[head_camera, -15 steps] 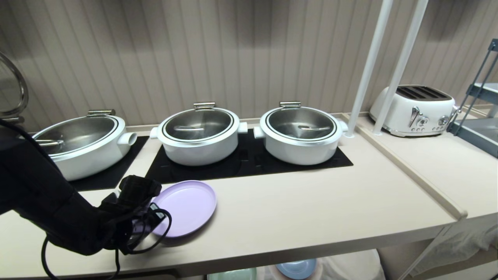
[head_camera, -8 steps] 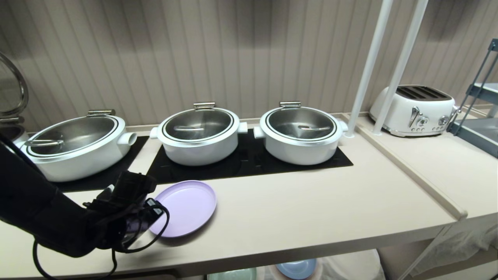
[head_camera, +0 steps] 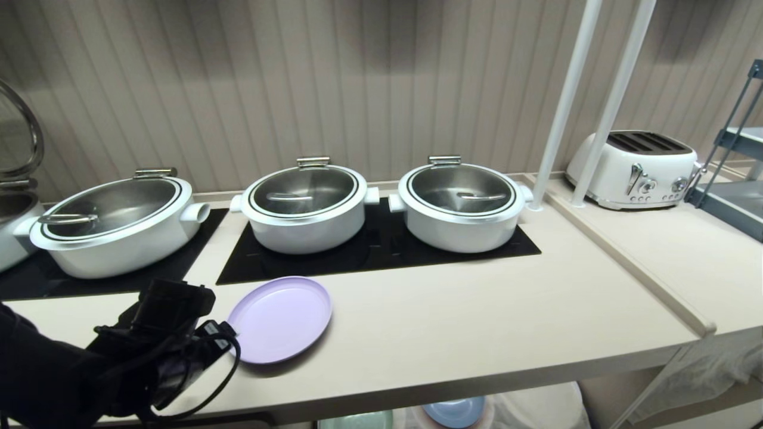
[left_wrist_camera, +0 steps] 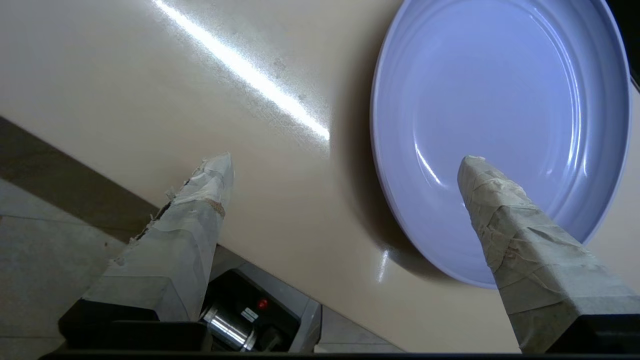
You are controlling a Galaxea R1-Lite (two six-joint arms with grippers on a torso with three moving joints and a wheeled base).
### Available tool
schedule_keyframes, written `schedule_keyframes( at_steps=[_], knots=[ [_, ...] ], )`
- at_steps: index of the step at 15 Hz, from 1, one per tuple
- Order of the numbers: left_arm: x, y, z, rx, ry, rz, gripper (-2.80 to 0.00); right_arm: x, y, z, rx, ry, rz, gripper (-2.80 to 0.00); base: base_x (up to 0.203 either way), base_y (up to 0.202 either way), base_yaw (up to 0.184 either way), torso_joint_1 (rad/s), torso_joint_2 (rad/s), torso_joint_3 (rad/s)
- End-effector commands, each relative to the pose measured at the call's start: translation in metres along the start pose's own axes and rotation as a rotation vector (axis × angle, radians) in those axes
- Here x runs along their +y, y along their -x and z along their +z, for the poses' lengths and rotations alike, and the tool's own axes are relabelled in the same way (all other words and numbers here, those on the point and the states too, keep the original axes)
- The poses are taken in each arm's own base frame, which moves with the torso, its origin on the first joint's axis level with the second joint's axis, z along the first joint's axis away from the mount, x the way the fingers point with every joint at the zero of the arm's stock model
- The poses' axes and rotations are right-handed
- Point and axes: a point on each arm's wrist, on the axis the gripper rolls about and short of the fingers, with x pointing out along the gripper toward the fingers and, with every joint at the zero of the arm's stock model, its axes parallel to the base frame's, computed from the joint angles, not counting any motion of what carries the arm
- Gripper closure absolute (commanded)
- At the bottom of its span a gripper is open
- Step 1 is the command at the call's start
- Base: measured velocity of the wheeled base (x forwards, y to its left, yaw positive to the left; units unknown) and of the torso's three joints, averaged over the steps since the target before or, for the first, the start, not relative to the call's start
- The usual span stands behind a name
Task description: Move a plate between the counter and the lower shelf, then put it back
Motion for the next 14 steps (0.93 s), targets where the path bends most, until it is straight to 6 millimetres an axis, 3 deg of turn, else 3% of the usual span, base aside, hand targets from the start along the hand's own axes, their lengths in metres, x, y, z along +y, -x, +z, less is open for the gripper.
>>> schedule_keyframes(
  at_steps=[1,8,9,14],
  knots=[
    [0.005,0.010,0.001,-0.014,0.010,-0.018,-2.80,0.000,0.000,0.000,0.000,0.000,0.000,0.00,0.000,0.000,0.000,0.000,0.00,0.000],
    [0.023,0.026,-0.004,-0.017,-0.011,-0.025,-2.80,0.000,0.000,0.000,0.000,0.000,0.001,0.00,0.000,0.000,0.000,0.000,0.00,0.000],
    [0.025,0.029,-0.004,-0.021,-0.010,-0.030,0.00,0.000,0.000,0.000,0.000,0.000,0.001,0.00,0.000,0.000,0.000,0.000,0.00,0.000],
    [0.028,0.051,0.005,-0.086,-0.033,-0.107,0.00,0.000,0.000,0.000,0.000,0.000,0.001,0.00,0.000,0.000,0.000,0.000,0.00,0.000]
  ],
)
